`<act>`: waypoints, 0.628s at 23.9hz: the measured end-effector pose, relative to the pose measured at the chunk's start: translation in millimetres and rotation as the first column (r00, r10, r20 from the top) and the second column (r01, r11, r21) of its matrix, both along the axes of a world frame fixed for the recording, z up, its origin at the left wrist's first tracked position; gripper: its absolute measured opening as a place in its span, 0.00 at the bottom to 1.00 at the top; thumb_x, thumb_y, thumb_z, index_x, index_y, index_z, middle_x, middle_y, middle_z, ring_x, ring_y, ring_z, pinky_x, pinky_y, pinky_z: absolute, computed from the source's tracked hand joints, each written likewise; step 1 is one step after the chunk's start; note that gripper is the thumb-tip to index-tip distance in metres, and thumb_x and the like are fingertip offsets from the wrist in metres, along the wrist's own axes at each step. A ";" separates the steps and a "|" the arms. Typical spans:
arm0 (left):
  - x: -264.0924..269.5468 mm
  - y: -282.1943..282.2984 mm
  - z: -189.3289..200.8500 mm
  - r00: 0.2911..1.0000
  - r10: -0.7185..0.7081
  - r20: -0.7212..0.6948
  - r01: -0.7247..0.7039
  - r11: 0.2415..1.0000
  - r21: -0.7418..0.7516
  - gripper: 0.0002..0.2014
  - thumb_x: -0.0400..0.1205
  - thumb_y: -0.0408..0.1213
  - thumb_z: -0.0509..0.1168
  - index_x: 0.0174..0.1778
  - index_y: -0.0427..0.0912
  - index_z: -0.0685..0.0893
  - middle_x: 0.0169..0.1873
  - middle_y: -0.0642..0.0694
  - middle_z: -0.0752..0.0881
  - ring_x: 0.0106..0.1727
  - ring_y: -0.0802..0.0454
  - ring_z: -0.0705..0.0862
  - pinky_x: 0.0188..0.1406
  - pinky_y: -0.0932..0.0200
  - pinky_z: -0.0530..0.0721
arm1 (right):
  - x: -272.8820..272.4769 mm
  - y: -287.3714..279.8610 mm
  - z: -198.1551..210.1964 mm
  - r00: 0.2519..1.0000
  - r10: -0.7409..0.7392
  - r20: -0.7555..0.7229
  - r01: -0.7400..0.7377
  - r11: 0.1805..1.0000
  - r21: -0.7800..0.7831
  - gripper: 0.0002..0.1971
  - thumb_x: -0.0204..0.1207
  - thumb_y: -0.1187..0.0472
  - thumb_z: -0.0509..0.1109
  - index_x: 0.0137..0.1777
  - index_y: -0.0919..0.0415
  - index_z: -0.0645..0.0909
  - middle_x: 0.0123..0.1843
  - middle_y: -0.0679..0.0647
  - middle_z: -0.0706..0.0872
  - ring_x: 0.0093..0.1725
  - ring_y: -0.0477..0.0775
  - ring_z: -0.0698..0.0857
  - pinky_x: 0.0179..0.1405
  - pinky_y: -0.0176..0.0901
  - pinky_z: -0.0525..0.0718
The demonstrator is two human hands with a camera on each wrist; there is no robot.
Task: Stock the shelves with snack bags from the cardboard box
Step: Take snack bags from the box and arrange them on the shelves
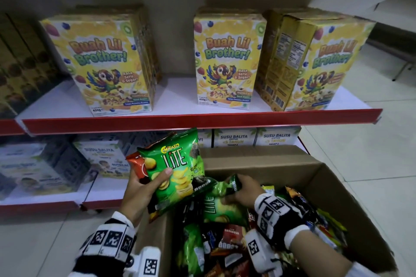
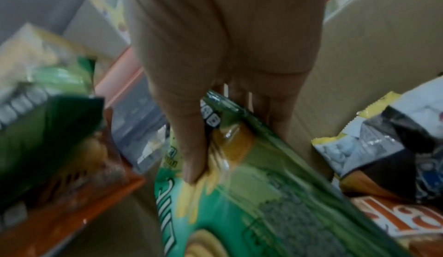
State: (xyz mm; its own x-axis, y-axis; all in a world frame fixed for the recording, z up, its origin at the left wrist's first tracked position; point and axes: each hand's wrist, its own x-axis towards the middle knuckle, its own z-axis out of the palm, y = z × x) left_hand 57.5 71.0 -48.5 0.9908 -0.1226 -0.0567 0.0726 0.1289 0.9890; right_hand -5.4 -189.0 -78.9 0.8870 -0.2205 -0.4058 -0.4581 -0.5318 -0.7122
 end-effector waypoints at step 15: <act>-40.9 -77.5 37.0 0.987 -0.156 0.032 0.156 0.988 -0.006 0.39 0.57 0.49 0.84 0.64 0.51 0.76 0.58 0.46 0.87 0.58 0.46 0.87 0.63 0.39 0.82 | -101.5 -61.6 116.1 0.810 -0.465 0.359 -0.025 0.583 0.812 0.19 0.57 0.68 0.82 0.49 0.62 0.83 0.51 0.62 0.88 0.44 0.64 0.88 0.35 0.63 0.86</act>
State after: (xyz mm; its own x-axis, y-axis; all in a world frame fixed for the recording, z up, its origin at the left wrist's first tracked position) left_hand 16.6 -6.5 -11.5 0.9609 -0.2758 -0.0239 0.0610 0.1266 0.9901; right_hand -106.9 -250.5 37.1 0.9616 -0.2702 -0.0476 0.0603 0.3775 -0.9240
